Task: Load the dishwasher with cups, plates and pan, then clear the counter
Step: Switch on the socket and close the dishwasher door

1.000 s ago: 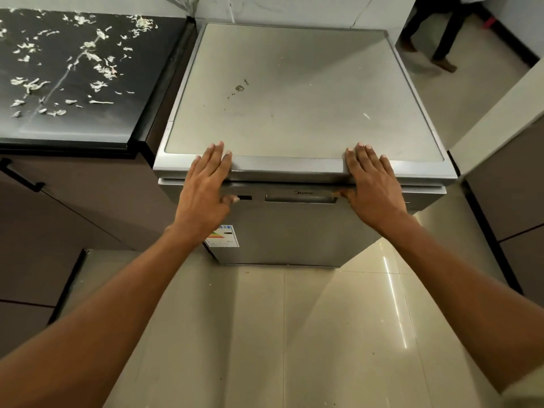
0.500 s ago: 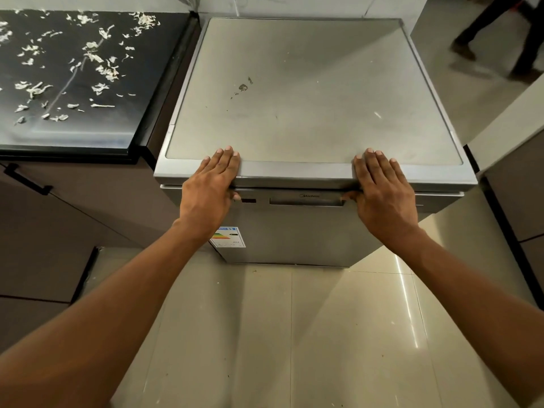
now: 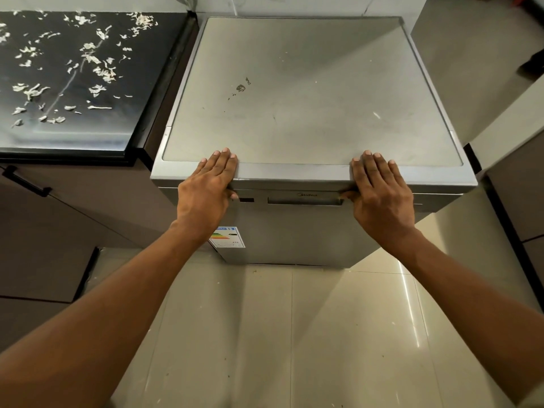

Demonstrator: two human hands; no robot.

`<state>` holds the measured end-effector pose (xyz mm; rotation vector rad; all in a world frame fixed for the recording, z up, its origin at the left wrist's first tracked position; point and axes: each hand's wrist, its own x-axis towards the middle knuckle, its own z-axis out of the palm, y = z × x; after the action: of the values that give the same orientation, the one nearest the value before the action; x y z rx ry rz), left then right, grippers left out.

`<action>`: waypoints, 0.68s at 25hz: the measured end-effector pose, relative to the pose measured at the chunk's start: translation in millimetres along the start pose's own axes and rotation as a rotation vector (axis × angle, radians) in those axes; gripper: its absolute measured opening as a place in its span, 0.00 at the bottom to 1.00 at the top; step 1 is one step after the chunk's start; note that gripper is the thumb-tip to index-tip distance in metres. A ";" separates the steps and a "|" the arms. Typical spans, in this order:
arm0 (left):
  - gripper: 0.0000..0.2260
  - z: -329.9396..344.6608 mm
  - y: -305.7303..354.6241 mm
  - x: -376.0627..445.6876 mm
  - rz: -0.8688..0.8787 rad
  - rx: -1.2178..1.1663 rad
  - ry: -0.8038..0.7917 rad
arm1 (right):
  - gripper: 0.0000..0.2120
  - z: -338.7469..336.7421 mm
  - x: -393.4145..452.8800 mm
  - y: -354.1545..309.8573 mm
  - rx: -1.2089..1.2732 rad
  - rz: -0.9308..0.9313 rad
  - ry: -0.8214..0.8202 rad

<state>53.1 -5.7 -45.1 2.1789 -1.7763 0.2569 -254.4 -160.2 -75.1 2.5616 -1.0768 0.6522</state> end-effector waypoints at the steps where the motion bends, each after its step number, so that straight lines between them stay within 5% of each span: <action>1: 0.29 -0.8 1.4 -0.3 -0.014 -0.006 -0.010 | 0.28 -0.2 -0.7 -0.7 0.009 0.006 0.003; 6: 0.31 -6.5 5.8 0.7 -0.062 -0.010 -0.070 | 0.30 -5.8 3.5 -6.2 0.051 0.080 -0.080; 13: 0.41 -34.8 14.0 12.4 -0.108 -0.030 -0.385 | 0.46 -52.9 39.0 -35.2 0.037 0.237 -0.557; 17: 0.40 -52.1 6.7 21.7 -0.101 -0.144 -0.519 | 0.46 -70.4 76.0 -60.7 0.073 0.445 -0.725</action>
<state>54.3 -8.4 11.7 2.3609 -1.8471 -0.4896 -183.9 -134.6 18.7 2.6930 -1.9029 -0.2061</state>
